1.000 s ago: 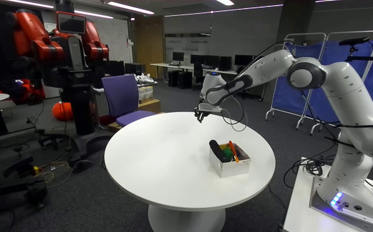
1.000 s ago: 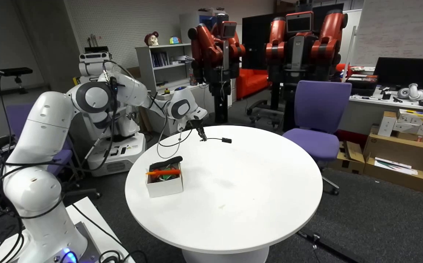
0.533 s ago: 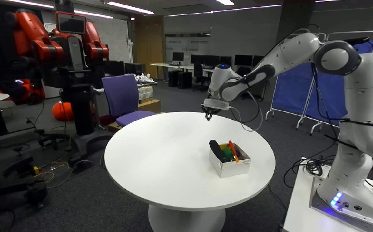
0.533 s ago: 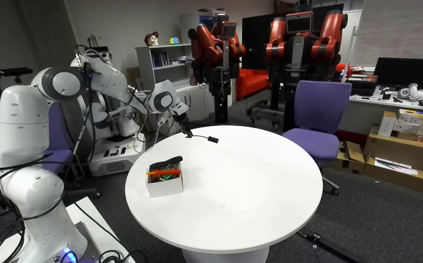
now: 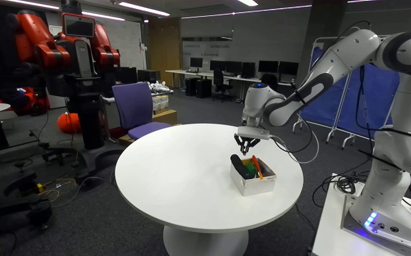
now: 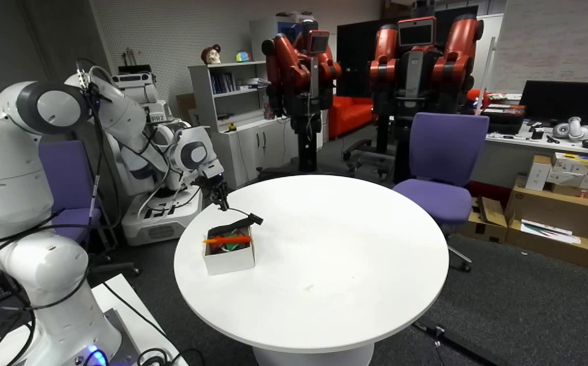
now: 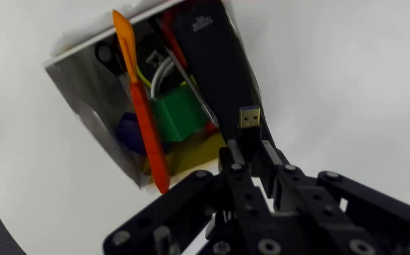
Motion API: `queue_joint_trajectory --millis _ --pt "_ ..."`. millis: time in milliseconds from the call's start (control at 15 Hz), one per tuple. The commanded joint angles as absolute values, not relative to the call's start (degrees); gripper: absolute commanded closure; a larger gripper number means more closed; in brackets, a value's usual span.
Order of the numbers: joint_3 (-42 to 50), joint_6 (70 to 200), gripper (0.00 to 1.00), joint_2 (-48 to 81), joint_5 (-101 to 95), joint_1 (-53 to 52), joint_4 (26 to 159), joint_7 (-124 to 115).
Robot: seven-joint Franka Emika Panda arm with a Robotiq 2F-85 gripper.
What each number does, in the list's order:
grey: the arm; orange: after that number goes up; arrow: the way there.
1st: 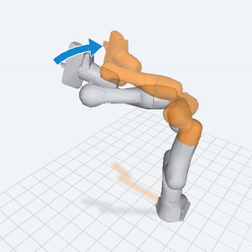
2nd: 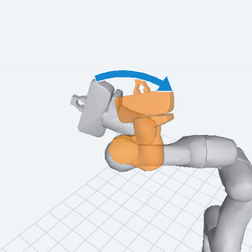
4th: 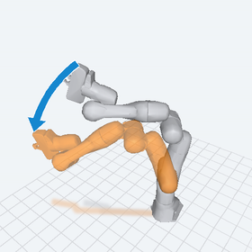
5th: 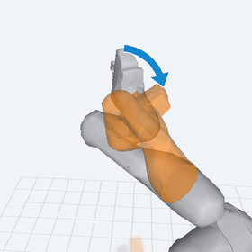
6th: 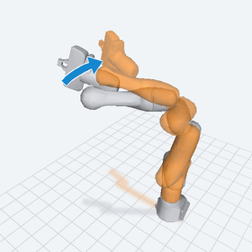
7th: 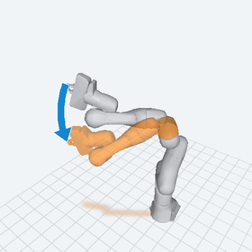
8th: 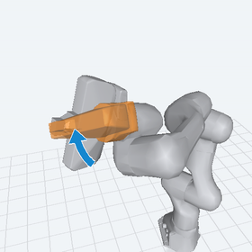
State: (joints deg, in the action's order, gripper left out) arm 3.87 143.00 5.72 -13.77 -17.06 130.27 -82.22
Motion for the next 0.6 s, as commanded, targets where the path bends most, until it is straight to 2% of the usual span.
queue_joint_trajectory --millis 0,533 --pt "-0.61 144.76 0.96 1.46 -14.03 -14.48 136.67 -84.42" --pt "-4.37 143.93 0.96 2.25 -14.33 -13.22 139.47 -83.93"
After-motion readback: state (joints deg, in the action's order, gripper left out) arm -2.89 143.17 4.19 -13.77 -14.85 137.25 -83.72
